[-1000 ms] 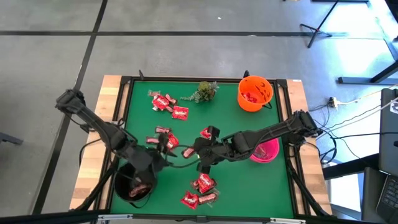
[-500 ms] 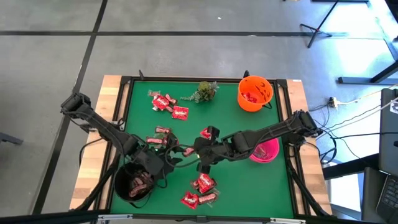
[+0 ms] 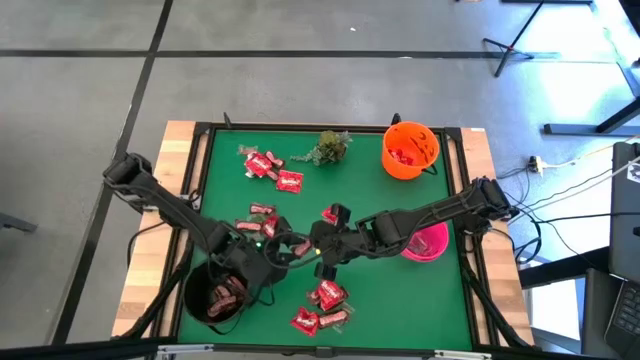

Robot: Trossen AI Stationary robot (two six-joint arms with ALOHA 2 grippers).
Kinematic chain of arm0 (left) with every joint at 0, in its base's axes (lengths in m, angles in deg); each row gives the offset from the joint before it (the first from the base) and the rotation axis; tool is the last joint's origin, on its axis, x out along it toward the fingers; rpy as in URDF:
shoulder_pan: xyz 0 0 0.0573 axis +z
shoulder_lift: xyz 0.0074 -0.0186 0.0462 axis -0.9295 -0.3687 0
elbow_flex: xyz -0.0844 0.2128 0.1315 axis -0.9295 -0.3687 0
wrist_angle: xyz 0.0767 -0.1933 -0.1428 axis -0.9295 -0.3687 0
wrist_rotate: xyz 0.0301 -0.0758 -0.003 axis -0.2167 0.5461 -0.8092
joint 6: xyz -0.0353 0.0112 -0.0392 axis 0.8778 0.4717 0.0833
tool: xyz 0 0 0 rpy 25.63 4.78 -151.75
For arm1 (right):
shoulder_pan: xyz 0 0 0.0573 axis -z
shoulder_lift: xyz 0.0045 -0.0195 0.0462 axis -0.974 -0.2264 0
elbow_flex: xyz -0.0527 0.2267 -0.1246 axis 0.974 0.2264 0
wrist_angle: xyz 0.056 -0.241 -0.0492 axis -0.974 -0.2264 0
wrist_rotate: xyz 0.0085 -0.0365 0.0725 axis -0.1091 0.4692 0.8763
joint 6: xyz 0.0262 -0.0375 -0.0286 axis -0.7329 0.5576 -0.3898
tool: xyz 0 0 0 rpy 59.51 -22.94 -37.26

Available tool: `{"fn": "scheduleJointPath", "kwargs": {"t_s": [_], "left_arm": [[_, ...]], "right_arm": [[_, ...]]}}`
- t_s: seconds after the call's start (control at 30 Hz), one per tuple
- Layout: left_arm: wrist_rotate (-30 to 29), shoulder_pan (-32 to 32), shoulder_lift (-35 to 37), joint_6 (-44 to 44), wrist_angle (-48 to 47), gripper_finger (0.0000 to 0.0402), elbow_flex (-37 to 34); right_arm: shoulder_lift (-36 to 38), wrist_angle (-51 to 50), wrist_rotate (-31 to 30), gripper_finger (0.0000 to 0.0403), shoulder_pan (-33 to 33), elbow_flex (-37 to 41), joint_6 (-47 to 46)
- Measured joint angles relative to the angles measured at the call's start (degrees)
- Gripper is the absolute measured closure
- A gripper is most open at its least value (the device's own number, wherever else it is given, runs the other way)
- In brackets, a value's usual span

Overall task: Sort candy
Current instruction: Put the brown chocolate bar into the black bucket

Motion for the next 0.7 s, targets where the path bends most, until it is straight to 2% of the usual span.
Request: {"fn": "scheduleJointPath", "kwargs": {"t_s": [0.17, 0.27, 0.43, 0.53, 0.7], "left_arm": [[-4.7, 0.0, -4.4, -1.3, 1.6, 0.0171, 0.0], [-7.8, -0.1, -5.8, -2.5, 3.0, 0.0186, 0.0], [-6.6, -0.3, -6.1, -3.4, 4.0, 0.0227, 0.0], [-1.2, -0.3, -6.1, -0.1, 3.2, 0.0244, 0.0], [14.9, 1.1, -6.1, 6.0, 1.3, 0.0244, 0.0]], "right_arm": [[0.0, 0.0, 1.0, 0.0402, 0.0, 0.0, 0.0], [0.0, 0.0, 1.0, 0.0402, 0.0, 0.0, 0.0], [0.0, -1.0, 1.0, 0.0402, 0.0, 0.0, -0.1], [0.0, -2.7, 1.0, 0.0402, 0.0, 0.0, -2.4], [0.0, -6.5, 1.0, 0.0402, 0.0, 0.0, -5.9]]}}
